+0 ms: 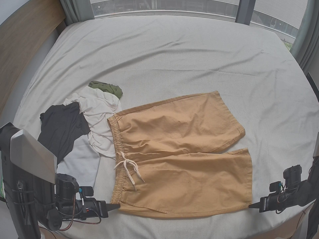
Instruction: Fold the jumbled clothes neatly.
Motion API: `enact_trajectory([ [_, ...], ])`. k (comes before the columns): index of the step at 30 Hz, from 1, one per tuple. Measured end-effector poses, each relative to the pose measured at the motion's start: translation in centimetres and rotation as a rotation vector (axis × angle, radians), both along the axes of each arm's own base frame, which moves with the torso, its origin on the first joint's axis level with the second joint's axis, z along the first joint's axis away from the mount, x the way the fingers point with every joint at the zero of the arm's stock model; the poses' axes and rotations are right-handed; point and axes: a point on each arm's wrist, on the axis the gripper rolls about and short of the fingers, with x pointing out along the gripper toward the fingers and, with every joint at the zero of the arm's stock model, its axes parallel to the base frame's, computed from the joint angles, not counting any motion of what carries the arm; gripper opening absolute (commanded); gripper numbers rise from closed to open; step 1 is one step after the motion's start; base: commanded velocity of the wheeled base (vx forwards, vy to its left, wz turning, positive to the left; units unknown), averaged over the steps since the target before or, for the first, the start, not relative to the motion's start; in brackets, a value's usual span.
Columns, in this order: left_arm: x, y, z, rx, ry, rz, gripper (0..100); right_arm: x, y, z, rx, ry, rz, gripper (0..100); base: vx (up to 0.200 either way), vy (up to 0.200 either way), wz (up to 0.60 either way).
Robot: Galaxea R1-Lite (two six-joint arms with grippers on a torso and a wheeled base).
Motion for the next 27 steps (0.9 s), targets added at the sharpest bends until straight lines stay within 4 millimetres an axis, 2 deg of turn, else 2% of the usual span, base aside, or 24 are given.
enact_trajectory([
  [27, -0.42, 0.15, -0.79, 0.031, 0.054, -0.017, 0, -0.37, 0.13, -0.24, 0.002, 0.045, 0.005, 0, 0.0, 0.0, 0.0],
])
